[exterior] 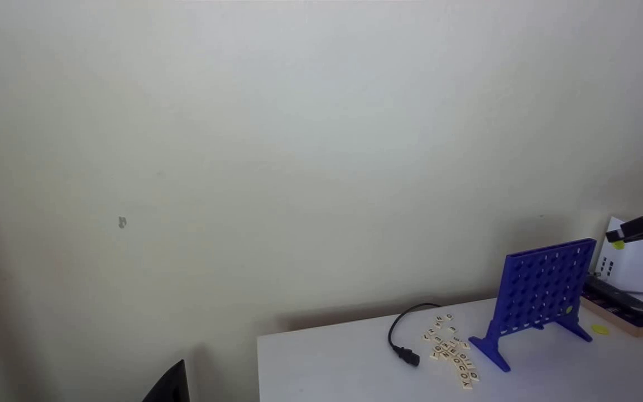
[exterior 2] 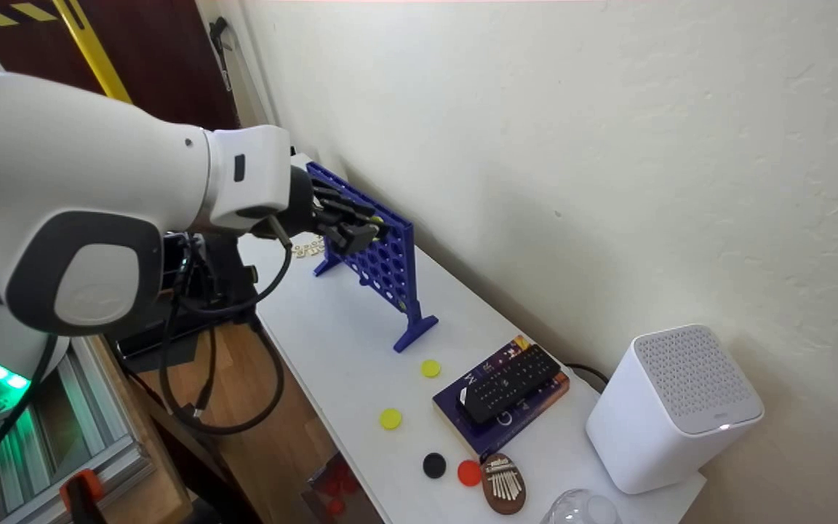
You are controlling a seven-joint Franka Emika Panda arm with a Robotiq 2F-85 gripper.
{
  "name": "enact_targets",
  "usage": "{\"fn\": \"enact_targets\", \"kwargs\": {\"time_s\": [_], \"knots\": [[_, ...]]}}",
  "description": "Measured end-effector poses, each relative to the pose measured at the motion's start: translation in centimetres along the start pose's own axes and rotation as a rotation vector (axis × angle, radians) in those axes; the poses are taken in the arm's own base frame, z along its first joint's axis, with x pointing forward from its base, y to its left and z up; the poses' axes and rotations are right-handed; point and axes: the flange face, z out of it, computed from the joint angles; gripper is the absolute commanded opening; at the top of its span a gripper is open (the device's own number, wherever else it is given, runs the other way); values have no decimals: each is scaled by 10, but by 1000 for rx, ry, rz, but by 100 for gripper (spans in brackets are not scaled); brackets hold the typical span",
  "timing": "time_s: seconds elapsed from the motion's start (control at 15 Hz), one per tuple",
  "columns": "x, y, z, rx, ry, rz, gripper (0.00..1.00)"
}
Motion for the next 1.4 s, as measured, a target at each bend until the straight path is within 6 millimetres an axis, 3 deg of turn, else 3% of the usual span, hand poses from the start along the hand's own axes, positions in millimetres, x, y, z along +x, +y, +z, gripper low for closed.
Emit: {"fn": "enact_targets", "kwargs": {"time_s": [0.07, 0.13, 0.33, 0.67, 0.93, 1.4], "knots": [[0, 0, 0, 0, 0, 0, 35], [0, 0, 0, 0, 0, 0, 10], [0, 6, -3, -9, 5, -10, 10], [5, 42, -15, 7, 49, -95, 10], [8, 60, -12, 73, 90, -130, 10], [20, 59, 7, 213, 124, -149, 10]]}}
